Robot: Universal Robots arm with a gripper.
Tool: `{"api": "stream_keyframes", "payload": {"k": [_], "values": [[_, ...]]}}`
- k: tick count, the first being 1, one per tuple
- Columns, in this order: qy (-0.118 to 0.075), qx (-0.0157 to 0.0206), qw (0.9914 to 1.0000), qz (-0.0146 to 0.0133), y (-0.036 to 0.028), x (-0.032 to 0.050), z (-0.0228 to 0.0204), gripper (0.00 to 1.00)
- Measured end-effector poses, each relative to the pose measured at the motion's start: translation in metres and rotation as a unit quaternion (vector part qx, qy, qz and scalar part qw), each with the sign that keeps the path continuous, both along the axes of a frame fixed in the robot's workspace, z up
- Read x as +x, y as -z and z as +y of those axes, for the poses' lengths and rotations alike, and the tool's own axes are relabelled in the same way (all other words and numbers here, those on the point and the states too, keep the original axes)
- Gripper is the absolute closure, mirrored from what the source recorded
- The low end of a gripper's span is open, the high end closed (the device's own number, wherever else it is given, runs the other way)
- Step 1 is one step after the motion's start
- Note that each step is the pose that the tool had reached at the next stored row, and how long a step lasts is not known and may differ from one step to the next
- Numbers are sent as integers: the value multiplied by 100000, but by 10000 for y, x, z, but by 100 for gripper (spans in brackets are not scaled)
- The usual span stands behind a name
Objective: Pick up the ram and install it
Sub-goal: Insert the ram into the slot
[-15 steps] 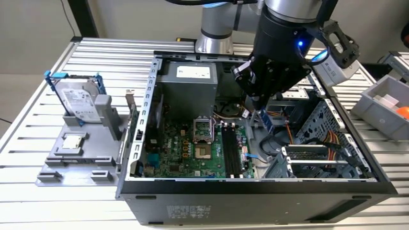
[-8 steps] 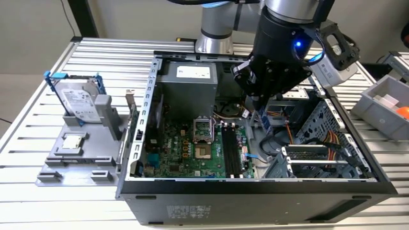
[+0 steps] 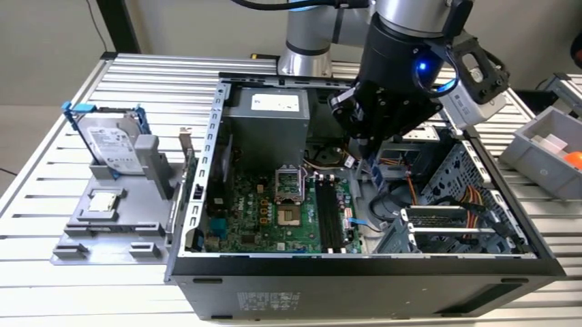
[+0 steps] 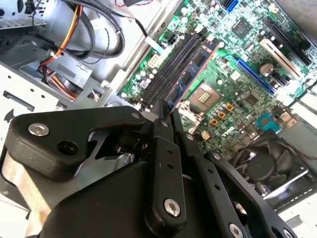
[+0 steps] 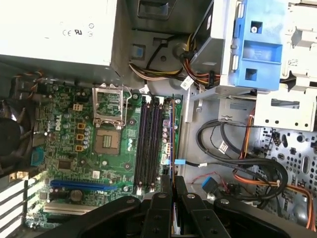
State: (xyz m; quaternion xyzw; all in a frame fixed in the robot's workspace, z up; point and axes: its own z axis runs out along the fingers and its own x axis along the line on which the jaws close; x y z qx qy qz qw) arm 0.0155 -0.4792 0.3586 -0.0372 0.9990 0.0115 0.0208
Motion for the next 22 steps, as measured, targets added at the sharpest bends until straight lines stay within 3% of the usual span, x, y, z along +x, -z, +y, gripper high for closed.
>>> {"api": "stream_keyframes", "payload": {"k": [5, 22], "values": [[1, 18, 100000, -2, 42, 0, 0, 100], [0, -15, 100000, 21, 55, 0, 0, 100]]}}
